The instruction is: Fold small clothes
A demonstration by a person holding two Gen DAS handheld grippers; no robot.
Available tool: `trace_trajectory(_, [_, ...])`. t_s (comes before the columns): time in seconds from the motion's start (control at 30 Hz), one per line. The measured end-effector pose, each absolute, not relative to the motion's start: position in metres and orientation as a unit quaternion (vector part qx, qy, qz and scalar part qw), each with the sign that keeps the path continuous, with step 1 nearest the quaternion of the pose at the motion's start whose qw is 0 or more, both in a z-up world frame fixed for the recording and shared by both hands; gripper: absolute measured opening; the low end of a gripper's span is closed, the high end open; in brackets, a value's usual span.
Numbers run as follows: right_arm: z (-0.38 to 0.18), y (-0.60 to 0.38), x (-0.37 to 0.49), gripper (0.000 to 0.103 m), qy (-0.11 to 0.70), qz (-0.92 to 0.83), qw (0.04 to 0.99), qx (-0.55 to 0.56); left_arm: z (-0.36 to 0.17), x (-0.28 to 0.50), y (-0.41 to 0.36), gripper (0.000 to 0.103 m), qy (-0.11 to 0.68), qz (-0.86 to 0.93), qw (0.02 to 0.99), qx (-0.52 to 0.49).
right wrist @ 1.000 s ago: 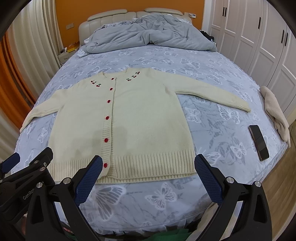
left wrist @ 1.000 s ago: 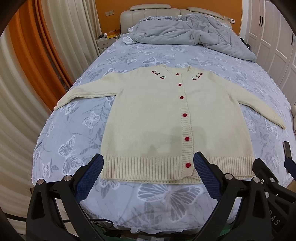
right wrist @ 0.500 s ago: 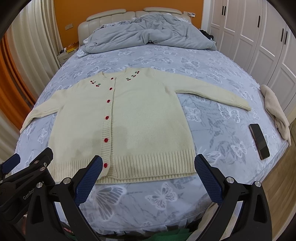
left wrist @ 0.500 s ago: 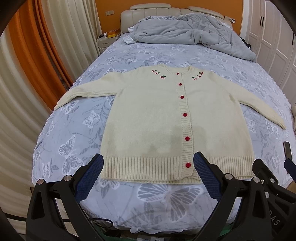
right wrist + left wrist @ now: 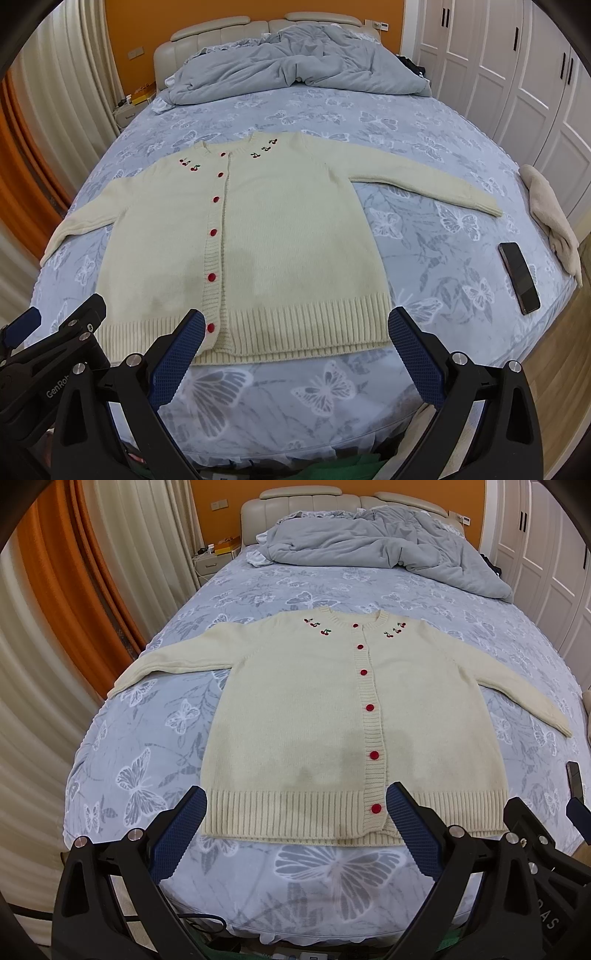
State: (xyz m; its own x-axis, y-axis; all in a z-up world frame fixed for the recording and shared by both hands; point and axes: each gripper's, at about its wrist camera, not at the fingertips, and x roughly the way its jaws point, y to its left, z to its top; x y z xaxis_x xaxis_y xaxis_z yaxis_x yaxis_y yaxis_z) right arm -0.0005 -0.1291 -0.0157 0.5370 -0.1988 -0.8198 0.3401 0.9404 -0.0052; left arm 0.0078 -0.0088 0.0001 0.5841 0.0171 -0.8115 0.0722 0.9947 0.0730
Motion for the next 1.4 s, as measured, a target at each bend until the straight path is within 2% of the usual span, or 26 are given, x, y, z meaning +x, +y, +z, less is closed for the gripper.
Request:
trace_trajectory(0.43, [-0.018, -0.13, 0.0, 0.098, 0.457, -0.149, 0.873, 0.082, -0.002, 0.008, -0.008, 0.095, 0.459, -0.017, 0.887, 0.047])
trace_trajectory(0.6, [-0.031, -0.152, 0.005, 0.098, 0.461, -0.11, 0.872, 0.119, -0.01, 0.014, 0.007, 0.097, 0.479, -0.045, 0.876, -0.019])
trace_trajectory(0.77, [-0.041, -0.234, 0.024, 0.098, 0.443, -0.15, 0.873, 0.139, -0.015, 0.019, 0.019, 0.098, 0.474, -0.041, 0.879, -0.042])
trace_trajectory(1.0, [-0.082, -0.424, 0.075, 0.097, 0.418, -0.223, 0.831, 0.292, -0.028, 0.035, 0.007, 0.098, 0.479, -0.046, 0.877, -0.007])
trace_trajectory(1.1, [-0.101, -0.487, 0.089, 0.084, 0.405, -0.257, 0.805, 0.349, -0.03, 0.04, 0.002, 0.098, 0.469, -0.04, 0.882, 0.018])
trace_trajectory(1.2, [-0.124, -0.54, 0.095, 0.076, 0.395, -0.295, 0.767, 0.41, -0.033, 0.049, 0.002, 0.098, 0.476, -0.031, 0.879, 0.02])
trace_trajectory(1.4, [-0.164, -0.605, 0.093, 0.076, 0.371, -0.346, 0.713, 0.485, -0.042, 0.067, 0.005, 0.098, 0.493, -0.021, 0.869, 0.02])
